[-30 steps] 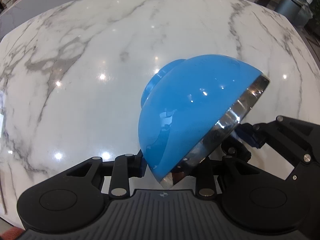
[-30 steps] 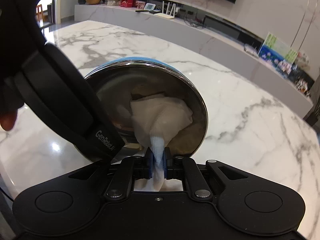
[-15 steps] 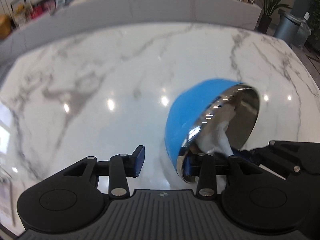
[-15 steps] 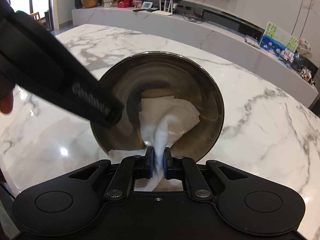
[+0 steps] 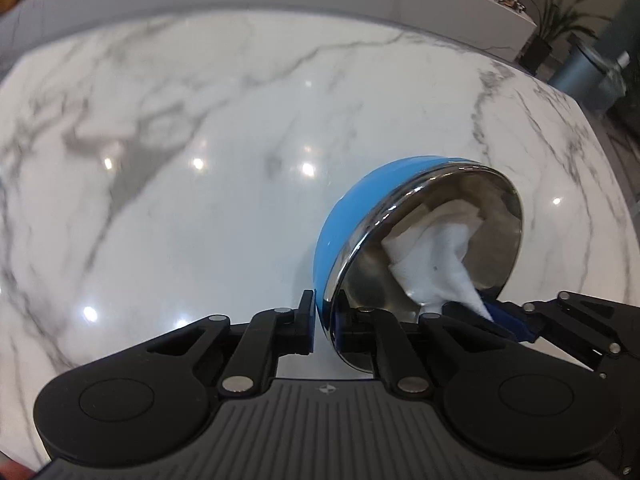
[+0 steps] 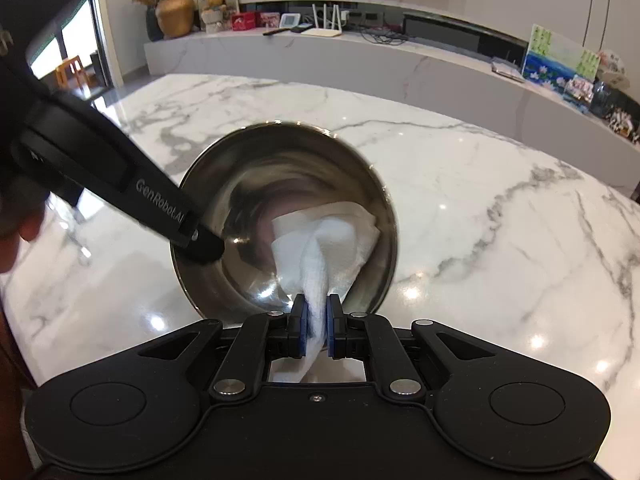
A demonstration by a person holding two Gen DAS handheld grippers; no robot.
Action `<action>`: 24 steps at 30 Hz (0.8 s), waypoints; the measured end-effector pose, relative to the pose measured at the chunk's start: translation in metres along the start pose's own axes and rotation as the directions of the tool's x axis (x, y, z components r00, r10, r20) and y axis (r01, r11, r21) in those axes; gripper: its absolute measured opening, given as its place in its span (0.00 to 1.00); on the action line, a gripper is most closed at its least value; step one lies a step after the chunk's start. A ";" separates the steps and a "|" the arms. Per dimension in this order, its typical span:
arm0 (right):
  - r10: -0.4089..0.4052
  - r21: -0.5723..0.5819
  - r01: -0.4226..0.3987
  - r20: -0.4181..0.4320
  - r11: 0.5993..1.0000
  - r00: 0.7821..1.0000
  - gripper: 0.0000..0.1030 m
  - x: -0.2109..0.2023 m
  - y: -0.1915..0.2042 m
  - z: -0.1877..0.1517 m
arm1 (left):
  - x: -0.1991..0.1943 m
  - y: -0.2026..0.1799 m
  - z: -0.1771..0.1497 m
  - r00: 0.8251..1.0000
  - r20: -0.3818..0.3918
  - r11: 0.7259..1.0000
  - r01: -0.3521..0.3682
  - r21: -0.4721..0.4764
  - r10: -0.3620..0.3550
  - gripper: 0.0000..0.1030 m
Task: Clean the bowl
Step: 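Tilt the bowl toward the right gripper while the right gripper wipes the bowl bottom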
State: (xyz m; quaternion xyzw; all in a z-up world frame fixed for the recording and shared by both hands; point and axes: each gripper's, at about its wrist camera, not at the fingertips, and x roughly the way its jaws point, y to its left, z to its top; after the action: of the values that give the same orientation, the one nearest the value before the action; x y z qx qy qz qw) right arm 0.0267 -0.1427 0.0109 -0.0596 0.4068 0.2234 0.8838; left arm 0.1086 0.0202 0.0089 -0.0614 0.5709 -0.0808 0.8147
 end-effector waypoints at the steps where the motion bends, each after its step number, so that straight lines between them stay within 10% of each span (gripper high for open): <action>1: 0.008 0.004 -0.008 0.001 1.000 1.000 0.07 0.000 -0.001 0.001 | 0.002 0.004 -0.001 1.000 -0.011 1.000 0.021 -0.020 -0.021 0.08; 24: 0.177 0.034 -0.175 -0.038 0.984 0.984 0.07 0.032 -0.013 0.051 | 0.000 0.006 -0.015 0.978 -0.166 0.992 0.124 -0.023 -0.126 0.16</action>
State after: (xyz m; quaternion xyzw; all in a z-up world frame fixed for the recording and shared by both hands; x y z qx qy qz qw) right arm 0.0865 -0.1288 0.0197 -0.0144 0.4319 0.2931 0.8529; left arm 0.0952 0.0259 0.0027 -0.0953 0.6326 -0.1332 0.7569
